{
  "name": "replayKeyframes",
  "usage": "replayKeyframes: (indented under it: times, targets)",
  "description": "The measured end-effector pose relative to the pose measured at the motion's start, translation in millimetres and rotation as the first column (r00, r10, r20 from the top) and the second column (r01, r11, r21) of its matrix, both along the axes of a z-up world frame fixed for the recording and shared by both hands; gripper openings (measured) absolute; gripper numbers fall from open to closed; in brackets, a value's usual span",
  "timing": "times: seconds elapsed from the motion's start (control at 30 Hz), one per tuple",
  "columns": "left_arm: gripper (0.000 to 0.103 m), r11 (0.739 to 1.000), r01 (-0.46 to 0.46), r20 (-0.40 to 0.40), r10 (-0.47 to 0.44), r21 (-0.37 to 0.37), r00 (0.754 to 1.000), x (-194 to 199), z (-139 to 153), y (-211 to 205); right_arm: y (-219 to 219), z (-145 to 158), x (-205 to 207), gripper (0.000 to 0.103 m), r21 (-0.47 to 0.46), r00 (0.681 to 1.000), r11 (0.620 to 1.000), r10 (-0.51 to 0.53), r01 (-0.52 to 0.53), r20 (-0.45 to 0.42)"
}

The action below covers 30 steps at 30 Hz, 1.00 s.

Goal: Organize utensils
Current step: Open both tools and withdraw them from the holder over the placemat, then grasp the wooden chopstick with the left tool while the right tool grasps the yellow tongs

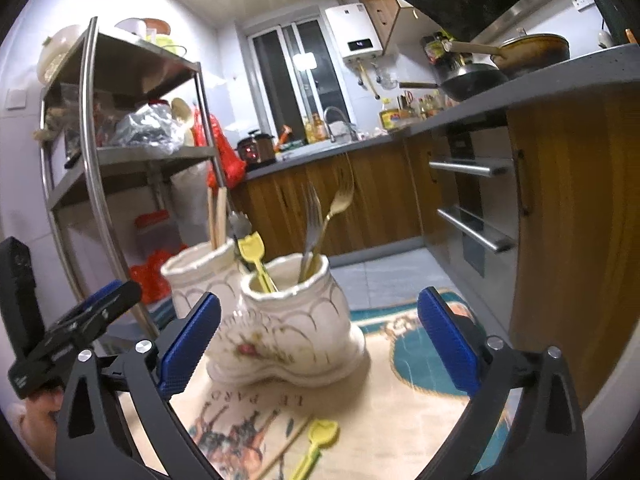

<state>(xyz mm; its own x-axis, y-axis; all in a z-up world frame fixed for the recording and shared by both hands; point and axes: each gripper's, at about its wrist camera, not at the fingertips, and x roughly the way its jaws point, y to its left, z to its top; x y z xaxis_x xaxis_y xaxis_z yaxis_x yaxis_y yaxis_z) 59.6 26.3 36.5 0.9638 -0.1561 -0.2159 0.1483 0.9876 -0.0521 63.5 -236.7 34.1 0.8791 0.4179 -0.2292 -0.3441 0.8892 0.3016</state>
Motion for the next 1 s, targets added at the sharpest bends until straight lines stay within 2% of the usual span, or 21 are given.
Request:
replayKeyframes:
  times: [0.13,0.27,0.37,0.53,0.7,1.0]
  targets:
    - [0.097,1.000,0.005,-0.035,-0.004,0.026,0.999,-14.1,-9.2,-7.4,-6.0,-5.7,-11.6,0.098,-0.009,1.000,1.000,-0.023,0.022,-0.015]
    - [0.097,1.000,0.012,-0.074,-0.011,0.005,0.997,-27.8,-18.1,-5.7,-10.5,-12.4,-18.3,0.098,-0.019,0.998,0.999,-0.031,0.030,-0.054]
    - [0.097,1.000,-0.005,-0.069,0.004,-0.014,0.998,-39.3,-19.0,-0.5,-9.6,-17.2,-21.9,0.098,-0.045,0.996,0.999,-0.033,0.029,-0.086]
    - [0.097,0.999,-0.018,-0.116,0.012,-0.050,0.993,-48.2,-25.7,7.7,0.1,-25.3,-30.2,0.098,-0.112,0.992,0.994,-0.024,0.010,-0.121]
    - [0.097,0.999,-0.035,-0.148,0.031,-0.023,0.988,-54.0,-32.1,5.3,13.0,-32.4,-33.8,0.098,-0.207,0.986,0.978,-0.037,0.002,-0.165]
    - [0.097,1.000,-0.003,-0.203,0.006,0.017,0.979,-51.6,-42.3,-7.0,18.0,-39.4,-34.4,0.098,-0.276,0.974,0.961,-0.056,-0.006,-0.217]
